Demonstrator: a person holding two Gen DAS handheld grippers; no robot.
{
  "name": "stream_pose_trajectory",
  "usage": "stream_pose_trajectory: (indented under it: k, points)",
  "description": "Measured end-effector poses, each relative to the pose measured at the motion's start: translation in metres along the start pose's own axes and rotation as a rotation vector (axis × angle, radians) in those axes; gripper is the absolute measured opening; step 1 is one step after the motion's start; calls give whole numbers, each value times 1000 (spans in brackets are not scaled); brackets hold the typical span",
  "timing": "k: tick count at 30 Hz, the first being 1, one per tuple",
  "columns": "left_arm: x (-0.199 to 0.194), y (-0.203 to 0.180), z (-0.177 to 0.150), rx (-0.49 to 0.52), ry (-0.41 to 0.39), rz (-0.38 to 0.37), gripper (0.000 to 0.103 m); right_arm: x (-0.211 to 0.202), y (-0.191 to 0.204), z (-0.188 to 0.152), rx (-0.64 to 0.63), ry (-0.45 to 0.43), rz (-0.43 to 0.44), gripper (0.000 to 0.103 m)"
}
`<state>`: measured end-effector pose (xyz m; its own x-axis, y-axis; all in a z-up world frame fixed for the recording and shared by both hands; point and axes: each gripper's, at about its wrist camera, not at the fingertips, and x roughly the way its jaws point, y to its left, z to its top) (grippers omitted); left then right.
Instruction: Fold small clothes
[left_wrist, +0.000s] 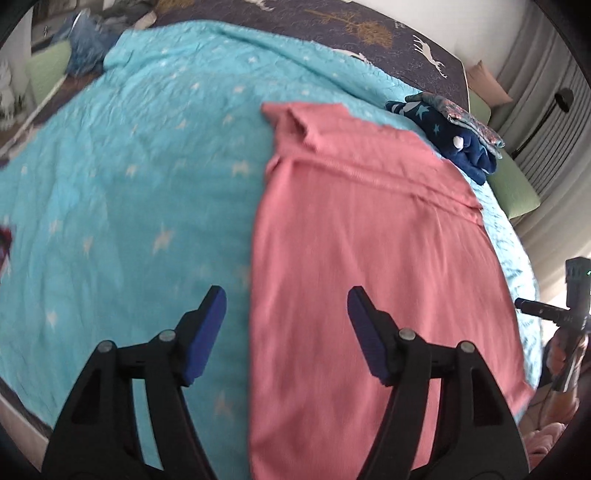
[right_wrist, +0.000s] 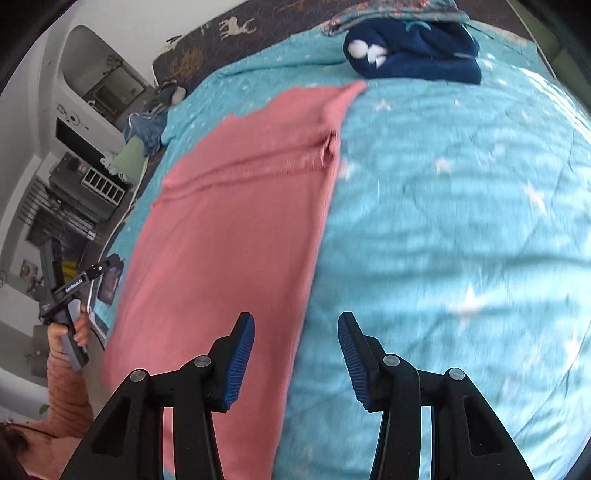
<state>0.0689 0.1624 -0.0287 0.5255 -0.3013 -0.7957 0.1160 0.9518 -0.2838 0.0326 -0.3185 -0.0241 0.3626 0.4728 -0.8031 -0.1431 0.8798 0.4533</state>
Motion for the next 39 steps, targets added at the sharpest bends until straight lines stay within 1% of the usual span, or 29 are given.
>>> stream_pose_trajectory:
  k: [5, 7, 8, 9, 10, 11, 13, 18, 19, 20, 21, 22, 23, 24, 25, 26, 29, 31, 33, 37, 39]
  points:
    - [-14, 2, -42, 31, 26, -9, 69, -20, 10, -39, -88, -11, -32, 48]
    - [-15, 2, -54, 19, 45, -50, 69, -24, 13, -53, -114, -2, -41, 48]
    - [-13, 3, -61, -5, 71, -100, 69, -25, 14, -61, -116, 8, -35, 48]
    - [-12, 3, -67, -20, 93, -133, 69, -25, 14, -66, -112, 17, -17, 48]
    - [-11, 1, -73, -27, 104, -150, 69, -26, 15, -70, -101, 27, 11, 48]
    - [-15, -2, -79, -14, 87, -137, 69, -26, 14, -76, -81, 38, 51, 48]
    - [-24, -5, -90, 0, 88, -145, 69, -24, 15, -87, -41, 68, 115, 48]
    - [-44, 5, -118, -50, 105, -222, 69, -27, 10, -114, 48, 92, 230, 52]
    - [-45, 6, -120, -58, 110, -231, 66, -28, 9, -117, 64, 89, 249, 52]
    - [-47, 6, -122, -67, 108, -229, 48, -26, 7, -117, 89, 88, 280, 53]
    - [-48, 7, -122, -80, 104, -222, 30, -23, 6, -116, 101, 93, 298, 51]
    - [-48, 8, -120, -112, 106, -237, 6, -22, 6, -114, 108, 92, 308, 45]
    - [-49, 8, -119, -138, 93, -247, 5, -21, 6, -113, 124, 91, 319, 16]
    - [-53, 6, -116, -139, 65, -249, 5, -19, 5, -111, 141, 89, 326, 6]
    - [-58, 2, -112, -121, 38, -241, 5, -21, 4, -107, 160, 67, 330, 6]
    - [-63, -2, -106, -102, 11, -231, 5, -25, 5, -101, 160, 25, 329, 6]
    - [-74, -11, -83, -66, -56, -248, 5, -41, 10, -84, 138, -55, 333, 6]
    - [-79, -17, -63, -41, -98, -236, 5, -47, 10, -73, 130, -81, 340, 6]
    - [-78, -17, -45, -40, -130, -232, 5, -52, 9, -56, 129, -112, 340, 6]
    - [-59, -12, 2, -80, -161, -238, 5, -56, 6, -17, 136, -184, 348, 6]
    - [-42, -11, 25, -97, -164, -228, 5, -52, 6, 11, 140, -218, 331, 6]
